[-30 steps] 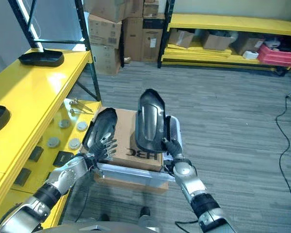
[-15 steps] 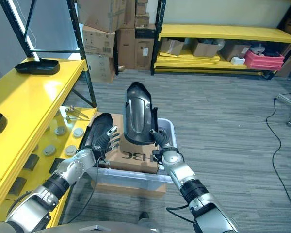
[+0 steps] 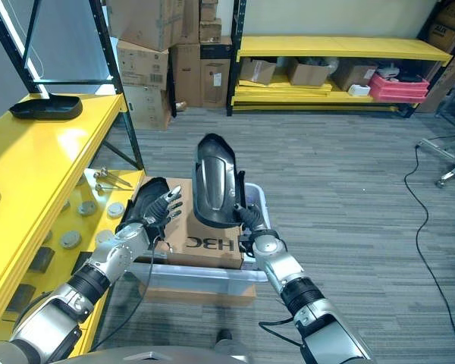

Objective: Move parts from the plastic box to the shelf.

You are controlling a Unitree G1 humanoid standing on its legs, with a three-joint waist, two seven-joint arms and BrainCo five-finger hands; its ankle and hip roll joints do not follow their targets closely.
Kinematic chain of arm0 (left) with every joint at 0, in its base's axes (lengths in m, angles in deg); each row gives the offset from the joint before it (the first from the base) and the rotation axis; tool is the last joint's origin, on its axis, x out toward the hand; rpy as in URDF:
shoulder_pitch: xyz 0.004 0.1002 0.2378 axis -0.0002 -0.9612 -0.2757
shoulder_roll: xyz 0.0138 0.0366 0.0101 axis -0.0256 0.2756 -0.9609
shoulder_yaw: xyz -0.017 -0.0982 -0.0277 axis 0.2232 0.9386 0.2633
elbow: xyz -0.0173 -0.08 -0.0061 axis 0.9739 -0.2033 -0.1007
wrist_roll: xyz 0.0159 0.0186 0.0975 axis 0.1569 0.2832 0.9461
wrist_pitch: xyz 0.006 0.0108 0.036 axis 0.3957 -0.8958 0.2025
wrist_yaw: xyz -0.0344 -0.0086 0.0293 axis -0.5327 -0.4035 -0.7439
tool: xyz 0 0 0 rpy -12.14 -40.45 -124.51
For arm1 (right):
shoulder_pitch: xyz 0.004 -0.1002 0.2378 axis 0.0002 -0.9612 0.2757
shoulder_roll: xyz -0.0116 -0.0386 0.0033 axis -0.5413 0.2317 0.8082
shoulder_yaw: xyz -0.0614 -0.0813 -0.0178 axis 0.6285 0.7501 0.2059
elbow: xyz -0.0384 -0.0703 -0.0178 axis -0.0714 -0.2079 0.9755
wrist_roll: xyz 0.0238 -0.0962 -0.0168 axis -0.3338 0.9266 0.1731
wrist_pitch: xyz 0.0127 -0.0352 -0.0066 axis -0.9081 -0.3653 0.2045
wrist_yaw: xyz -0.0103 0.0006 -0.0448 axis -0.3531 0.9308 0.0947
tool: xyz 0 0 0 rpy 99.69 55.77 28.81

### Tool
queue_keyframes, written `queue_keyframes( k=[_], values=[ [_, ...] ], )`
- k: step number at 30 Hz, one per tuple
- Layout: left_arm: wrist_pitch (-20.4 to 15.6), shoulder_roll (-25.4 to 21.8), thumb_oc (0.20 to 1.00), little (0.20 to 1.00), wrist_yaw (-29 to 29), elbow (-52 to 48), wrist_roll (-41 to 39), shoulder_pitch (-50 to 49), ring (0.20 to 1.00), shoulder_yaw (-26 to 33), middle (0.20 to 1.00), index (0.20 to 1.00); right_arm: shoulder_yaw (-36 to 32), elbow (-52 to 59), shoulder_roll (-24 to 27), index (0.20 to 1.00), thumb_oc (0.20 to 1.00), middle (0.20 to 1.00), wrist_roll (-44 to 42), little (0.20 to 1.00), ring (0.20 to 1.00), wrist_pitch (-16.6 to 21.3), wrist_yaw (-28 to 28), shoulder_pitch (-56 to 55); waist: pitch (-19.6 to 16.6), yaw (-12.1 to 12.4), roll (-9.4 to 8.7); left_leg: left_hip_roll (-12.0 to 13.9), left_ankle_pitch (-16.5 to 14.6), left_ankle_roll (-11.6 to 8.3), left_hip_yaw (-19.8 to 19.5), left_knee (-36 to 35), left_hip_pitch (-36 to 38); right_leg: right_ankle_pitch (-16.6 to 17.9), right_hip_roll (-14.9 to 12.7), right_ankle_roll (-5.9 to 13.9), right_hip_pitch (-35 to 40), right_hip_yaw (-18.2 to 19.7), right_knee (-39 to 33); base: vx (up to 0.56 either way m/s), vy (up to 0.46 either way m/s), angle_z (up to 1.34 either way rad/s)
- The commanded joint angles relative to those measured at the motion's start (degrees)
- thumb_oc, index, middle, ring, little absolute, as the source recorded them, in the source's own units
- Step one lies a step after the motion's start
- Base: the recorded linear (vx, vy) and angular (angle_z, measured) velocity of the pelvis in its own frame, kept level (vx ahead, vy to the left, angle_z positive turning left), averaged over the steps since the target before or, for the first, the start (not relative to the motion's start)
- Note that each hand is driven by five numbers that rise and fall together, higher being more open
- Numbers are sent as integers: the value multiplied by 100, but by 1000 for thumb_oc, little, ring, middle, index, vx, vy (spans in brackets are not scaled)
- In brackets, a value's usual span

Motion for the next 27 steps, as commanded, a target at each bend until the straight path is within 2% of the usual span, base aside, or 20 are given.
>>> queue_keyframes(
  k=[1, 8, 11, 14, 18, 20, 22, 27],
  values=[
    [-452, 326, 1000, 1000, 256, 289, 60, 680, 1000, -212, 1000, 1000, 3, -108, -101, 200, 200, 200, -127, 200, 200, 220, 10, 604, -239, 195, 17, 483, -251, -346, -383, 352, -227, -460, -425, 540, 84, -94, 320, 0, 0, 0],
    [-267, 397, 1000, 1000, 431, -77, 173, 832, 1000, -657, 1000, 1000, 266, -508, -351, 200, 200, 200, -41, 200, 200, 81, 3, 882, -274, 277, 35, 453, -229, -339, -422, 238, -213, -439, -416, 542, 95, -144, 270, 0, 0, 0],
    [-174, 386, 1000, 1000, 422, -139, 347, 867, 1000, -707, 1000, 1000, 318, -540, -393, 200, 200, 200, -28, 200, 200, 55, 7, 909, -276, 286, 40, 451, -227, -334, -424, 234, -218, -439, -416, 543, 89, -146, 275, 0, 0, 0],
    [138, 319, 1000, 1000, 313, -146, 790, 953, 1000, -859, 1000, 1000, 419, -624, -449, 200, 200, 200, -54, 200, 200, 17, 46, 1024, -291, 311, 53, 443, -222, -338, -432, 223, -229, -442, -407, 544, 95, -145, 256, 0, 0, 0],
    [194, 306, 1000, 1000, 325, -115, 827, 964, 1000, -877, 1000, 1000, 428, -625, -450, 200, 200, 200, -70, 200, 200, 0, 50, 1045, -294, 311, 53, 439, -223, -339, -436, 220, -227, -442, -405, 545, 97, -140, 251, 0, 0, 0],
    [314, 283, 1000, 1000, 328, -103, 872, 985, 1000, -898, 1000, 1000, 443, -628, -450, 200, 200, 200, -91, 200, 200, -13, 62, 1068, -298, 312, 56, 439, -221, -342, -437, 215, -227, -440, -404, 548, 99, -140, 242, 0, 0, 0],
    [756, 156, 1000, 1000, 451, 84, 1331, 1132, 1000, -1135, 1000, 1000, 600, -704, -481, 200, 200, 200, -75, 200, 200, -102, 152, 1302, -305, 341, 90, 434, -221, -347, -453, 217, -254, -430, -417, 568, 82, -147, 230, 0, 0, 0],
    [751, 159, 1000, 1000, 486, 97, 1233, 1159, 1000, -1162, 1000, 1000, 637, -741, -497, 200, 200, 200, -67, 200, 200, -121, 158, 1352, -304, 348, 98, 432, -221, -347, -453, 213, -256, -428, -417, 567, 82, -153, 223, 0, 0, 0]
  ],
)
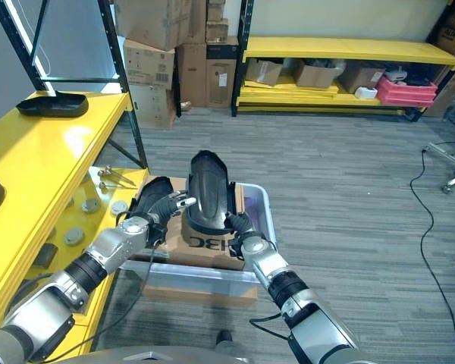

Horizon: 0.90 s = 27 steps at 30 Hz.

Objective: Move parts from the plastic box to the shelf.

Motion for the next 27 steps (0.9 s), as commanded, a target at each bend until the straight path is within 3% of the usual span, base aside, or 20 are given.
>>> queue_keyframes(
  k=[1, 2, 5, 13, 18, 20, 23, 27],
  values=[
    [-90, 617, 1000, 1000, 256, 269, 85, 588, 1000, -284, 1000, 1000, 132, -2, -178, 200, 200, 200, -67, 200, 200, 369, 37, 895, -270, 152, 85, 437, -220, -346, -450, 215, -245, -430, -412, 572, 103, -147, 250, 0, 0, 0],
    [22, 780, 1000, 1000, 110, 231, -531, 598, 1000, -367, 1000, 1000, 365, -184, -326, 200, 200, 200, 174, 200, 200, 547, -70, 979, -278, 185, 109, 437, -220, -339, -452, 199, -257, -421, -423, 571, 100, -170, 230, 0, 0, 0],
    [61, 901, 1000, 1000, -24, 320, -567, 568, 1000, -453, 1000, 1000, 493, -170, -456, 200, 200, 200, 203, 200, 200, 733, 0, 1008, -276, 200, 106, 431, -214, -332, -462, 202, -262, -405, -432, 576, 105, -192, 224, 0, 0, 0],
    [-82, 994, 1000, 1000, -342, 532, -420, 438, 1000, -441, 1000, 1000, 622, 264, -616, 200, 200, 200, 234, 200, 200, 610, 111, 1047, -270, 216, 89, 411, -213, -328, -438, 167, -267, -381, -436, 579, 113, -208, 151, 0, 0, 0],
    [-833, 991, 1000, 1000, -486, 551, -544, 418, 1000, -317, 1000, 1000, 596, 338, -610, 200, 200, 200, 145, 200, 200, 358, 293, 1055, -269, 231, 83, 410, -192, -351, -458, 140, -279, -364, -439, 579, 113, -211, 115, 0, 0, 0],
    [-1063, 580, 1000, 1000, -572, -39, -790, 275, 1000, 193, 1000, 1000, 317, 516, -210, 200, 200, 200, -133, 200, 200, 348, 616, 648, -258, 218, 110, 446, -165, -375, -424, 103, -266, -353, -433, 583, 111, -212, 90, -17, 7, 0],
    [-912, 60, 1000, 1000, -546, -492, -928, 189, 1000, 562, 1000, 1000, -171, 827, 201, 200, 200, 200, -285, 200, 200, 622, 696, 378, -218, 206, 125, 475, -141, -383, -397, 98, -282, -340, -427, 576, 93, -225, 84, -36, 3, -1],
    [-766, -121, 1000, 1000, -508, -516, -1109, 117, 1000, 862, 1000, 1000, -583, 1140, 399, 200, 200, 200, -202, 200, 200, 789, 775, 317, -200, 185, 132, 469, -127, -376, -385, 86, -307, -332, -425, 573, 63, -243, 85, -33, 10, 1]
  ],
)
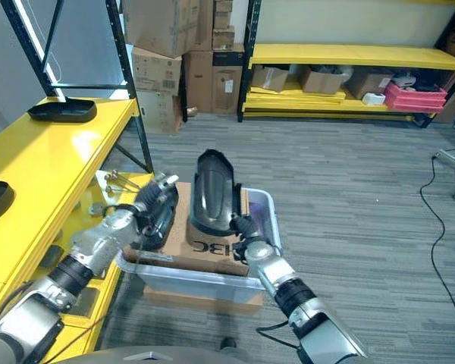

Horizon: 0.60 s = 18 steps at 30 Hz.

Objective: Move parts from the plastic box to the shelf.

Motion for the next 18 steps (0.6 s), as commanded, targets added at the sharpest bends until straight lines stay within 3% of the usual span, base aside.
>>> queue_keyframes(
  k=[1, 11, 14, 18],
  values=[
    [-172, 358, 1000, 1000, 63, 505, -204, 473, 1000, -95, 1000, 1000, -365, 578, 58, 200, 200, 200, -13, 200, 200, 760, 258, 724, 28, 111, 49, 452, -135, -365, -418, 142, -218, -288, -421, 603, 169, -222, 87, -26, 12, -3],
    [14, 638, 1000, 1000, -49, 825, 44, 525, 1000, -133, 1000, 1000, -592, 539, 186, 200, 200, 200, -195, 200, 200, 934, 218, 802, 33, 61, 20, 452, -120, -346, -388, 86, -182, -268, -417, 618, 175, -234, 65, -4, 1, -1],
    [-94, 916, 1000, 1000, 75, 1177, 33, 629, 1000, -238, 1000, 1000, -477, 463, 72, 200, 200, 200, -98, 200, 200, 782, 62, 960, 15, 37, -13, 445, -131, -334, -378, 81, -180, -276, -410, 613, 166, -221, 64, 4, -7, -1],
    [-55, 1159, 1000, 1000, -111, 1293, 69, 700, 1000, -438, 1000, 1000, -259, 291, -161, 200, 200, 200, -42, 200, 200, 961, 28, 1095, -18, 40, -24, 447, -138, -335, -373, 85, -172, -280, -401, 612, 178, -193, 52, 2, -3, -1]
  ],
)
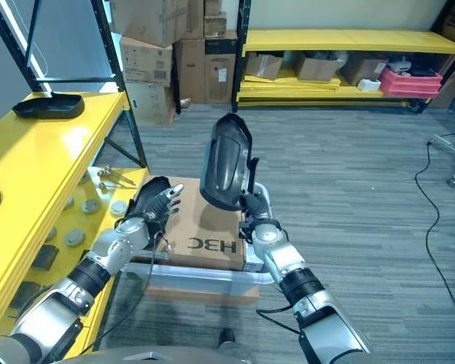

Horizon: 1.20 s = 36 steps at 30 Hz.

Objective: Move parts from the plastic box to the shelf.

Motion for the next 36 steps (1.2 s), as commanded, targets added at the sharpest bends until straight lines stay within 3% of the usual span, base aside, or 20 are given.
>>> queue_keyframes(
  k=[1, 7, 14, 21, 26, 36],
  values=[
    [-298, 143, 1000, 1000, -123, 265, 122, 673, 1000, -279, 1000, 1000, 128, 84, -27, 200, 200, 200, 166, 200, 200, 650, -135, 820, -178, 130, -91, 337, -172, -271, -421, 151, -170, -276, -516, 614, 245, -182, 54, 0, 0, 0],
    [-724, 177, 1000, 1000, -288, 321, 72, 649, 1000, -111, 1000, 1000, 293, 310, -27, 200, 200, 200, 393, 200, 200, 308, -438, 865, -210, 118, -113, 334, -192, -281, -402, 199, -181, -300, -511, 603, 252, -143, 57, 5, 1, 0],
    [-901, 34, 1000, 1000, -248, 264, 44, 737, 1000, 56, 1000, 1000, 311, 172, -32, 200, 200, 200, 438, 200, 200, 335, -621, 756, -198, 131, -124, 334, -206, -292, -413, 225, -183, -309, -514, 598, 256, -163, 72, 0, 0, 0],
    [-1041, -21, 1000, 1000, 192, 50, -13, 743, 1000, 15, 1000, 1000, 355, 152, -41, 200, 200, 200, 535, 200, 200, 309, -753, 651, -178, 141, -122, 316, -209, -290, -447, 207, -180, -306, -512, 597, 260, -169, 70, 0, 0, 0],
    [-929, -16, 1000, 1000, 330, -174, 21, 756, 1000, -146, 1000, 1000, 439, 74, -74, 200, 200, 200, 614, 200, 200, 194, -815, 691, -169, 152, -121, 311, -211, -289, -456, 189, -160, -305, -508, 596, 275, -169, 64, 0, 0, 0],
    [-321, -12, 1000, 1000, 672, -205, 639, 920, 1000, -583, 1000, 1000, 711, -298, -235, 200, 200, 200, 683, 200, 200, 70, -833, 979, -216, 206, -108, 292, -210, -284, -476, 146, -136, -295, -503, 601, 291, -168, 44, 0, 0, 0]
  ],
)
